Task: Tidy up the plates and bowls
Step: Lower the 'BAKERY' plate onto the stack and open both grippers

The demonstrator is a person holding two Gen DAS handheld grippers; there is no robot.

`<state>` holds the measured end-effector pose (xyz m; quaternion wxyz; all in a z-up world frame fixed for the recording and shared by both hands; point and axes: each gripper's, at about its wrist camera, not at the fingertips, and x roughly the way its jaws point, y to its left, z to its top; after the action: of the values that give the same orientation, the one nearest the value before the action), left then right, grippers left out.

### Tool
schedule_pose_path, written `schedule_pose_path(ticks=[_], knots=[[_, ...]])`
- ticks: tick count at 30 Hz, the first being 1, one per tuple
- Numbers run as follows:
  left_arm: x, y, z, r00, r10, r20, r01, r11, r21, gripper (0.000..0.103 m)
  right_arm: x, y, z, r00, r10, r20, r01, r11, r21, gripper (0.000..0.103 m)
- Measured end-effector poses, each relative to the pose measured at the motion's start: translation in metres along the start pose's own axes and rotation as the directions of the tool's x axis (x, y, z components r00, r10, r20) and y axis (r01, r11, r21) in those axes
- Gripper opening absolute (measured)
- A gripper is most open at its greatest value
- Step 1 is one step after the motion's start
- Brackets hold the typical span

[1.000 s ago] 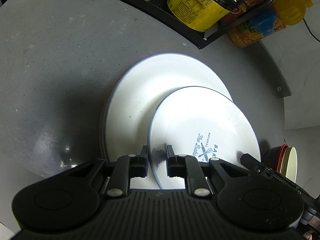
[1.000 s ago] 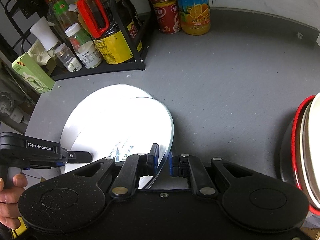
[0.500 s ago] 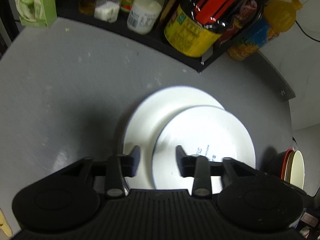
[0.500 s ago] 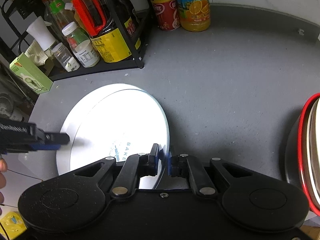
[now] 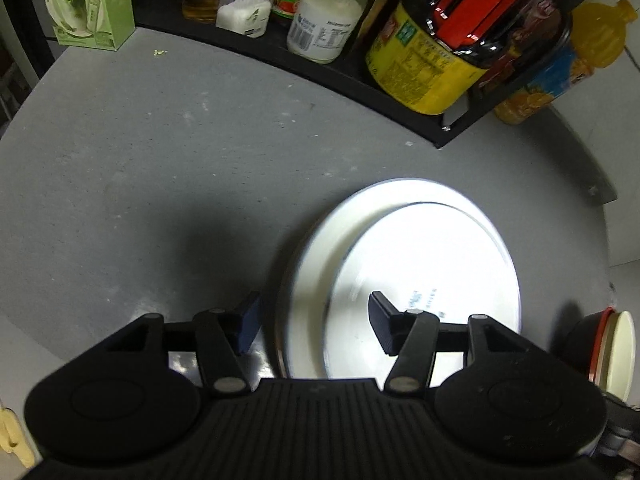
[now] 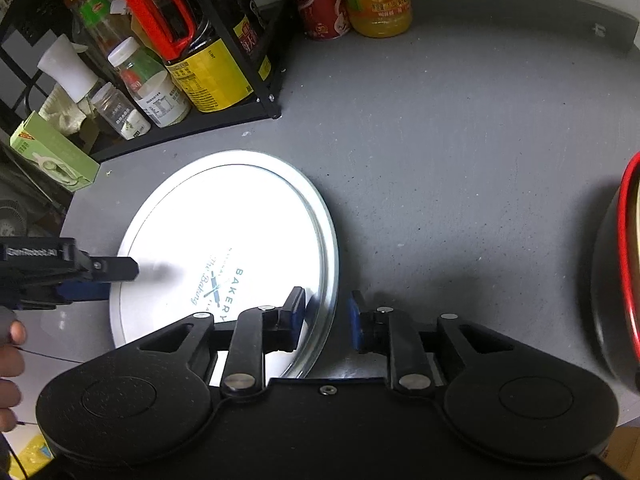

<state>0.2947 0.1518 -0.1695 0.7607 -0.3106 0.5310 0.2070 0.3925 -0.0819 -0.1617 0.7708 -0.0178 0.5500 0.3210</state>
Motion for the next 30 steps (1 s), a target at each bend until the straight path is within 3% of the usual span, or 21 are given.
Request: schedule_pose_path(ticks=[6,12,17,25,30], knots=[[0.012,0.007,-0.003,1.0,-0.011,-0.016,0.011,1.0,-0.014,0.055,0.007,0.006,0.002,1.0,-0.018,-0.015,0.018,1.0,-0.009,0.023],[0.016,0.011,-0.003,0.998,-0.054,-0.029,0.053,0.999,-0.011,0.036,0.013,0.012,0.004,0.999,-0.034,-0.029,0.033,0.999,-0.029,0.023],[0.015,0.012,-0.003,0.998,-0.061,-0.02,0.061,0.998,-0.015,0.033,0.017,0.014,0.007,0.999,-0.04,-0.035,0.038,0.999,-0.033,0.027],[0.012,0.016,-0.002,0.998,-0.051,-0.038,0.05,0.998,-0.04,0.033,0.015,0.016,0.007,0.998,-0.05,-0.039,0.049,0.998,-0.027,0.027],[0.002,0.0,0.004,0.999,-0.026,-0.038,0.026,1.0,0.01,0.048,0.0,0.016,0.011,0.999,-0.032,-0.027,0.031,0.999,-0.028,0.034]])
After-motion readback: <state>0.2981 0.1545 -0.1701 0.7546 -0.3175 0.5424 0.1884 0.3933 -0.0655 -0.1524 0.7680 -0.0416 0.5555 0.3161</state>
